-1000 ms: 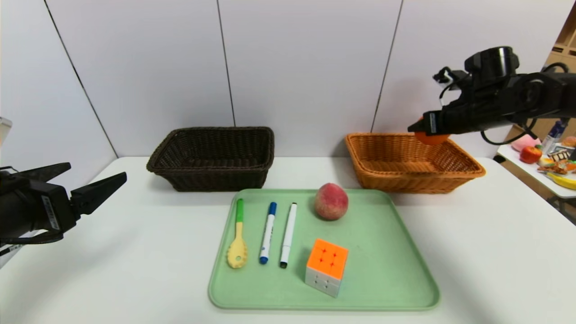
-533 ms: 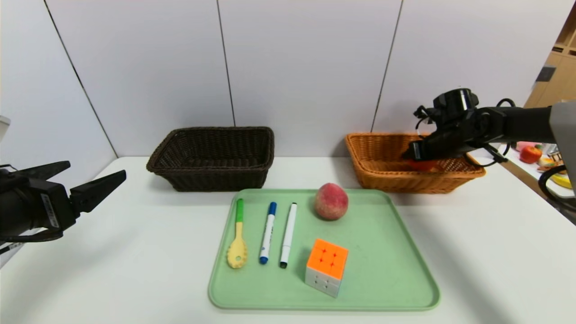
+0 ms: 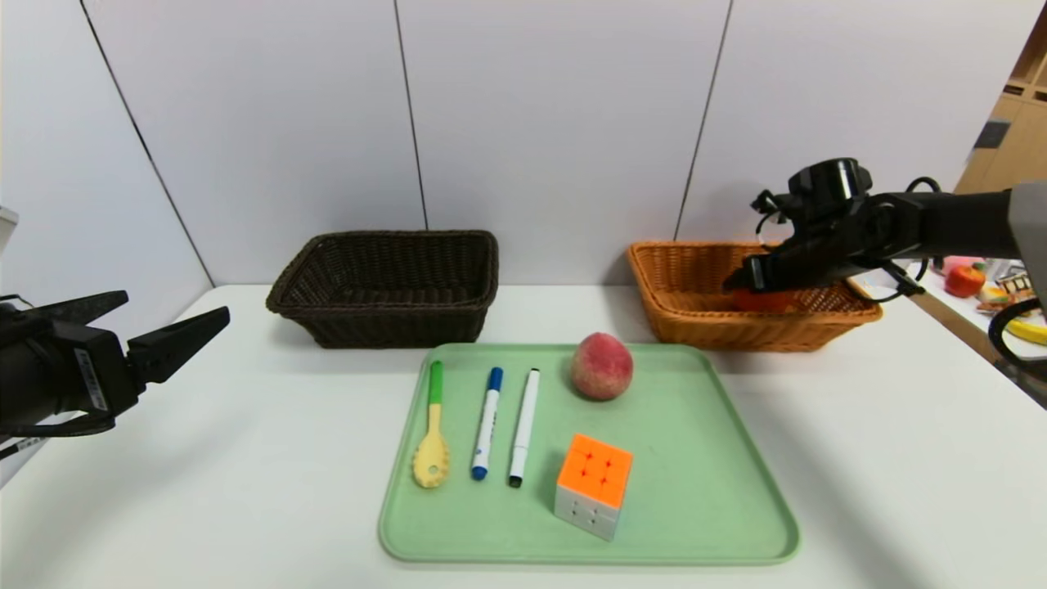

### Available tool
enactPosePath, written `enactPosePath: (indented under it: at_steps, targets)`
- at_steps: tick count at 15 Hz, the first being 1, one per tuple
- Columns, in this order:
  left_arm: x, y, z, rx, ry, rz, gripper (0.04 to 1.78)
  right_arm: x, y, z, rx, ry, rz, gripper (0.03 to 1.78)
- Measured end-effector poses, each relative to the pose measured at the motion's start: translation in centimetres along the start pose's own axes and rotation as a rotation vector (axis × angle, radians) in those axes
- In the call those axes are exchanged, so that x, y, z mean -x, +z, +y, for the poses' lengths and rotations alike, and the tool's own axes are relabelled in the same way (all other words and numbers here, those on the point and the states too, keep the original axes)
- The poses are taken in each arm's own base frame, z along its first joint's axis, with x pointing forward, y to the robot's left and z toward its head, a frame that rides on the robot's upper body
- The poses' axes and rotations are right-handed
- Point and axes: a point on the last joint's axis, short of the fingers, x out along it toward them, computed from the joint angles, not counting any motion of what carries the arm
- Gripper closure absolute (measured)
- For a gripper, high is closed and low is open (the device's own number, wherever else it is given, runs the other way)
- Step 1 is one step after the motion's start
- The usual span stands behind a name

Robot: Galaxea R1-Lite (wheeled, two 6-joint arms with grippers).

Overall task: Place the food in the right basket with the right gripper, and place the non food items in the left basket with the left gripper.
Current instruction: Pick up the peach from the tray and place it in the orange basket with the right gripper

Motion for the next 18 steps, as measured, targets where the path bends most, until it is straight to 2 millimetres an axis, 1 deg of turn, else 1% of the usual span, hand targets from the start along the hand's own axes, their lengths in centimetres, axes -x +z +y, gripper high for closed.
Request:
enactPosePath:
  at_steps: [4, 5, 6, 7, 10, 12, 13, 14, 16, 18]
  targets:
    - [0.0, -0.2, 0.0, 0.001, -0.002, 0.006, 0.13, 2.3, 0.4, 0.3, 0.004, 0.012, -0.026, 0.2]
    - [0.0, -0.2, 0.0, 0.001, -0.002, 0.007, 0.13, 3.1, 0.7, 0.7, 0.007, 0.018, -0.046, 0.19]
    - [0.0, -0.2, 0.0, 0.001, -0.002, 0.006, 0.13, 4.2, 1.1, 1.6, 0.018, 0.037, -0.077, 0.18]
    - [0.0, -0.2, 0.0, 0.001, -0.002, 0.007, 0.13, 5.4, 1.5, 3.1, 0.039, 0.069, -0.111, 0.17]
    - [0.1, -0.2, 0.0, 0.003, -0.002, 0.006, 0.13, 10.1, 2.3, 9.8, 0.102, 0.218, -0.206, 0.15]
    - [0.2, -0.3, -0.1, 0.006, -0.002, 0.005, 0.13, 13.3, 1.9, 14.6, 0.104, 0.34, -0.236, 0.14]
    - [0.3, -0.3, -0.1, 0.008, -0.002, 0.003, 0.13, 14.4, 1.1, 16.6, 0.104, 0.387, -0.223, 0.13]
    - [0.4, -0.4, -0.1, 0.008, -0.001, 0.003, 0.13, 15.0, 0.2, 17.8, 0.106, 0.409, -0.202, 0.13]
    - [0.7, -0.5, -0.1, 0.011, -0.002, 0.003, 0.13, 15.7, -1.5, 19.6, 0.105, 0.441, -0.172, 0.12]
    - [0.8, -0.7, -0.2, 0.015, -0.002, 0.006, 0.13, 15.8, -3.2, 20.3, 0.126, 0.453, -0.134, 0.12]
